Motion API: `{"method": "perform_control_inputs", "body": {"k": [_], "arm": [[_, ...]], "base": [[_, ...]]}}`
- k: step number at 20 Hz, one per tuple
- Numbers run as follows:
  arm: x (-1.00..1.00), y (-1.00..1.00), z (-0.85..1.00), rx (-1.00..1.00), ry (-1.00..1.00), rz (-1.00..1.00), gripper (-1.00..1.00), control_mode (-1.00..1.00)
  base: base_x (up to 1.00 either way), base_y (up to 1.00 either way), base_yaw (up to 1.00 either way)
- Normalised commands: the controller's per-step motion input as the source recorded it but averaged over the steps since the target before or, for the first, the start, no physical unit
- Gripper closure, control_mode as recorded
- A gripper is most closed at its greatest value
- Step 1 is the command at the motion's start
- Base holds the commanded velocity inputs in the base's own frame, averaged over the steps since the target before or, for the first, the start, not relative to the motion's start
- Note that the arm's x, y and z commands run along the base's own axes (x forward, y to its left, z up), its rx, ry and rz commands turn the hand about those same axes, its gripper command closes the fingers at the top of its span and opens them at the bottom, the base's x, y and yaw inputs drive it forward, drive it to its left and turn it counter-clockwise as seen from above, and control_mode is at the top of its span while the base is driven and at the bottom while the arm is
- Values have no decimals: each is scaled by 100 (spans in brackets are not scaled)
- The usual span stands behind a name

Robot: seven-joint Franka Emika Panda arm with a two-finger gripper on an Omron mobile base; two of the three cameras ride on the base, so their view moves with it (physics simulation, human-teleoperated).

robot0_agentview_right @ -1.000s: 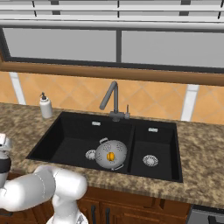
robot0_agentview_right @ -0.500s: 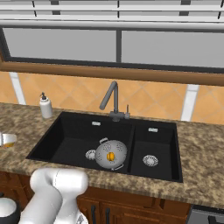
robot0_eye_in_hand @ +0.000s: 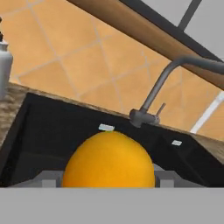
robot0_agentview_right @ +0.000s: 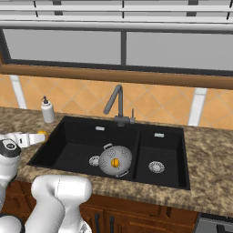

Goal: Put the colander in the sink, put the orange, tangerine in the colander, and turn on the sink faucet and pour water over the colander.

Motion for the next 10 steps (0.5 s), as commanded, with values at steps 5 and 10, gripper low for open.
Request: {"method": "perform_control_inputs", "body": {"k": [5, 10], "arm": [[68, -100, 15, 17, 24, -45, 100, -100], [57, -100, -19, 16, 39, -37, 100, -100]], "base": [[0, 0, 0], [0, 0, 0]]}}
